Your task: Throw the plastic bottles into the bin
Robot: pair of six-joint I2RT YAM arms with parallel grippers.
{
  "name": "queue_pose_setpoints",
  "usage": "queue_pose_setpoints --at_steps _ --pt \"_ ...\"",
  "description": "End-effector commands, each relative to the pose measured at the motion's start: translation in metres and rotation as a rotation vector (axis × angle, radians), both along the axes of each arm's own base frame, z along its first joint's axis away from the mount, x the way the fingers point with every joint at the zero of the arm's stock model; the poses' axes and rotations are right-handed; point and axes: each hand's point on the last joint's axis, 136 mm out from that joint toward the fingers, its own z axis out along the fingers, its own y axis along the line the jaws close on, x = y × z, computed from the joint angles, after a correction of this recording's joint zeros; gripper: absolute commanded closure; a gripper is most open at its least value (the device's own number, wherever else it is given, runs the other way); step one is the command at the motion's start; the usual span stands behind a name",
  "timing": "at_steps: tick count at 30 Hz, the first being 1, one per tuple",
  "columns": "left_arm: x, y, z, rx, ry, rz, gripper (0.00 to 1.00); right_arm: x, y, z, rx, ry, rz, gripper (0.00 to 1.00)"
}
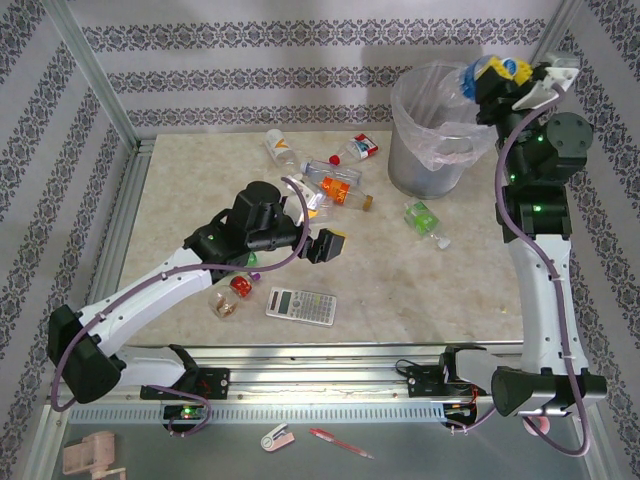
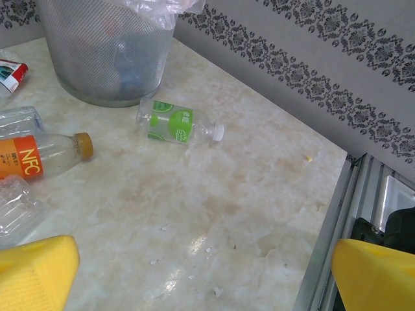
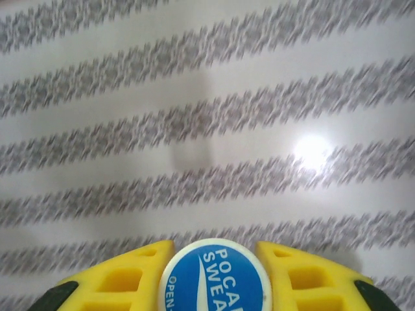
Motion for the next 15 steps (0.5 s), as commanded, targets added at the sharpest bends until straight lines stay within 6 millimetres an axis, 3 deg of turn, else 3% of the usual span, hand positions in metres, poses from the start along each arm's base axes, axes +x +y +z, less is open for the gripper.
queue_pose_setpoints --at_steps 1,5,9,15 --pt "-0.001 0.005 0.014 -0.033 -0.042 0.014 0.0 -0.029 -0.019 0.05 -0.005 -0.237 -0.114 1.0" --pt "-0.003 0.007 0.02 -0.05 -0.066 0.016 0.0 -0.036 -0.023 0.061 0.0 -0.29 -0.132 1.0" --pt "-0.005 0.009 0.031 -0.071 -0.11 0.013 0.0 -0.03 -0.023 0.059 -0.007 -0.283 -0.128 1.0" --pt "-0.013 0.022 0.072 -0.173 -0.258 0.035 0.0 -0.01 -0.022 0.043 -0.019 -0.227 -0.122 1.0"
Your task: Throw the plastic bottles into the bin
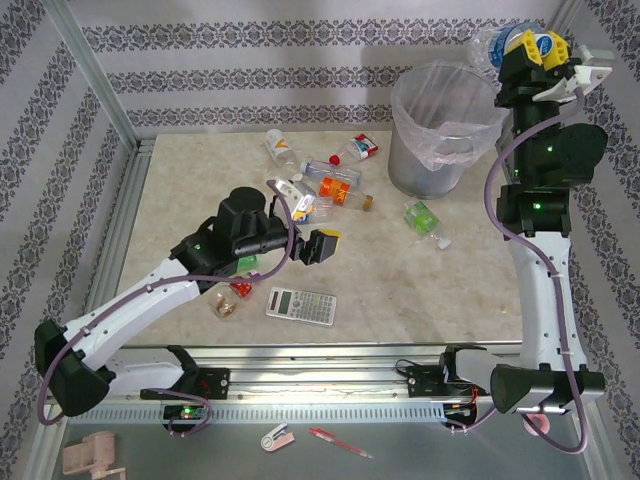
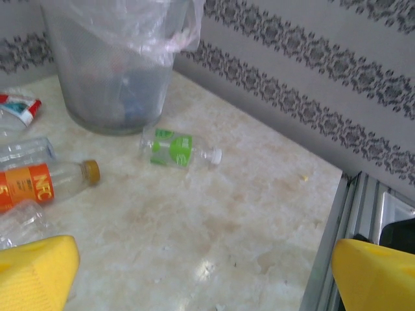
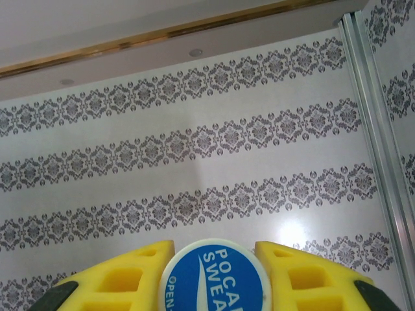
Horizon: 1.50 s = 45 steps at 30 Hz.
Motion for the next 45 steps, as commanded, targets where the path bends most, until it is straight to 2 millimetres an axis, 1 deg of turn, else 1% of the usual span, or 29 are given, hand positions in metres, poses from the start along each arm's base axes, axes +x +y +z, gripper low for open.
queue_pose_setpoints --at_steps 1,3,4,6,8,9,10,12,13,14,16,18,19,21,26,30,35,38,41,45 --pt "-0.005 0.012 0.051 -0.116 -0.171 0.031 0.0 0.01 -0.006 -0.004 -0.02 0.001 -0.035 1.0" --pt "-0.008 0.02 0.065 -0.135 -0.204 0.047 0.0 0.025 -0.008 -0.018 -0.023 0.041 -0.045 1.0" --pt "-0.01 0.023 0.07 -0.138 -0.215 0.056 0.0 0.035 -0.009 -0.029 -0.022 0.073 -0.049 1.0" --pt "-0.013 0.029 0.078 -0.138 -0.23 0.07 0.0 0.063 -0.015 -0.057 -0.005 0.164 -0.069 1.0" --pt "-0.016 0.034 0.082 -0.121 -0.237 0.074 0.0 0.099 -0.02 -0.099 0.008 0.302 -0.077 1.0" --pt "-0.017 0.036 0.083 -0.113 -0.237 0.078 0.0 0.117 -0.02 -0.12 0.01 0.38 -0.066 1.0" --pt "-0.017 0.037 0.083 -0.104 -0.234 0.084 0.0 0.129 -0.019 -0.137 0.011 0.447 -0.054 0.91" --pt "-0.016 0.042 0.08 -0.086 -0.218 0.105 0.0 0.151 -0.014 -0.172 0.014 0.609 -0.016 0.58" --pt "-0.015 0.044 0.077 -0.08 -0.206 0.118 0.0 0.155 -0.013 -0.181 0.015 0.66 -0.004 0.52" --pt "-0.014 0.047 0.074 -0.075 -0.19 0.14 0.0 0.157 -0.011 -0.186 0.022 0.693 0.006 0.47" --pt "-0.009 0.054 0.063 -0.055 -0.146 0.191 0.0 0.152 -0.007 -0.181 0.032 0.677 0.029 0.36" --pt "-0.005 0.06 0.049 -0.029 -0.098 0.238 0.0 0.142 0.0 -0.169 0.02 0.624 0.039 0.27" --pt "-0.004 0.061 0.045 -0.023 -0.081 0.249 0.0 0.137 0.003 -0.163 0.005 0.608 0.042 0.24" --pt "-0.003 0.063 0.032 -0.003 -0.041 0.262 0.0 0.128 0.013 -0.153 -0.038 0.602 0.072 0.22" --pt "0.001 0.068 0.008 0.019 0.028 0.305 0.0 0.105 0.029 -0.133 -0.07 0.568 0.135 0.15" --pt "0.007 0.074 -0.011 0.037 0.106 0.352 0.01 0.09 0.043 -0.123 -0.085 0.548 0.195 0.12" --pt "0.011 0.082 -0.036 0.076 0.21 0.399 0.0 0.074 0.062 -0.124 -0.107 0.55 0.27 0.09" --pt "0.012 0.09 -0.057 0.135 0.285 0.436 0.0 0.066 0.07 -0.127 -0.118 0.56 0.295 0.07" --pt "0.007 0.1 -0.082 0.227 0.38 0.461 0.0 0.059 0.076 -0.131 -0.13 0.569 0.315 0.07" --pt "-0.006 0.116 -0.121 0.393 0.528 0.492 0.0 0.051 0.077 -0.137 -0.128 0.578 0.322 0.05"
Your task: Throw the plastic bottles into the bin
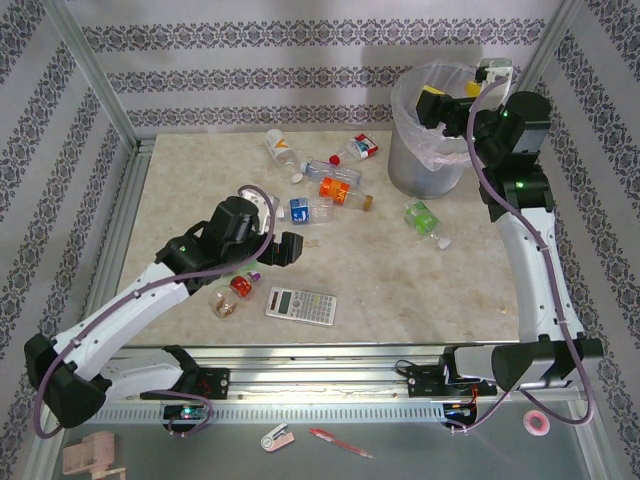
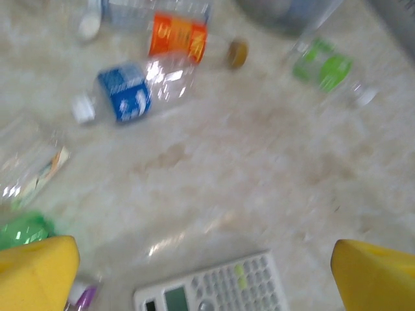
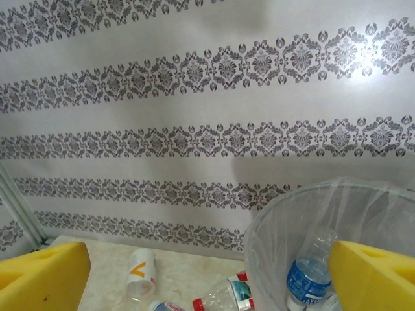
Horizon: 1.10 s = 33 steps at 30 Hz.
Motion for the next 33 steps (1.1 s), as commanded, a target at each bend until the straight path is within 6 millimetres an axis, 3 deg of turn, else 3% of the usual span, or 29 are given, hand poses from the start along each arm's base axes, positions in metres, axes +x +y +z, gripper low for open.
queue_pose_setpoints --at_steps 1,7,13,22,33 --pt "-0.02 0.026 -0.035 0.136 0.197 0.054 0.0 -0.013 0.007 0.0 -0.011 -0.006 0.038 0.05" --pt "-0.036 0.043 -0.08 0.297 0.393 0.066 0.0 -0.02 0.01 -0.006 0.007 0.008 0.054 0.05" --pt "-0.038 0.057 -0.107 0.426 0.512 0.068 0.06 -0.031 0.018 -0.011 0.025 0.018 0.093 0.05" --pt "-0.045 0.085 -0.116 0.589 0.601 0.105 0.08 -0.048 0.021 -0.026 0.006 0.044 0.11 0.02" --pt "-0.056 0.112 -0.125 0.662 0.658 0.19 0.08 -0.05 0.026 -0.04 0.024 0.076 0.138 0.02"
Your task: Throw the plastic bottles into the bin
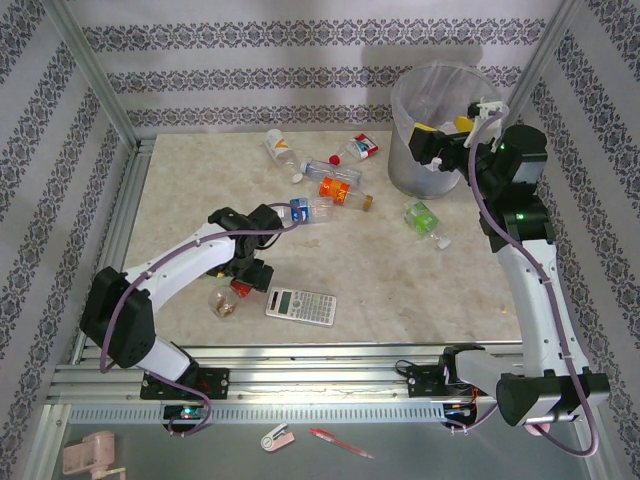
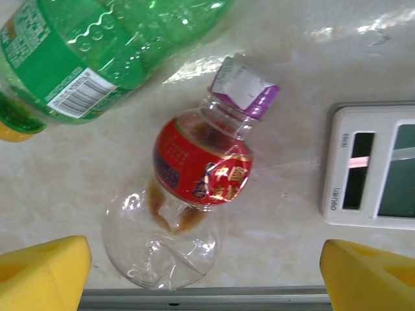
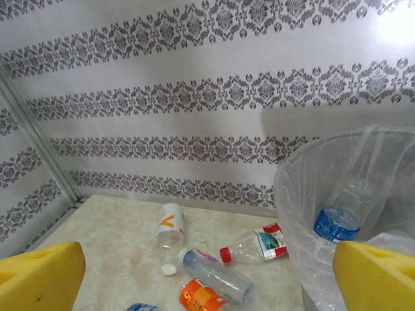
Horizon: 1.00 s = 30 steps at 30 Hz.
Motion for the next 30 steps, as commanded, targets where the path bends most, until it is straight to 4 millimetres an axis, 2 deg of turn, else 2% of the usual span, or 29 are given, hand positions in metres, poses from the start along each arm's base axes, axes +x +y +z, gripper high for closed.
queue_pose_setpoints --at_steps 1,19,23,30 --pt "-0.012 0.019 -0.003 0.062 0.052 0.048 0.07 -0.007 0.009 0.002 0.018 -0.004 0.044 0.02" --pt "-0.033 0.029 -0.043 0.052 0.212 0.203 0.05 -0.013 0.015 -0.007 0.018 0.011 0.084 0.02" --pt "-0.043 0.033 -0.054 0.03 0.224 0.239 0.1 -0.013 0.016 -0.009 0.017 0.015 0.089 0.02" --pt "-0.048 0.029 -0.066 -0.012 0.23 0.243 0.14 -0.01 0.018 -0.011 0.033 0.025 0.099 0.02"
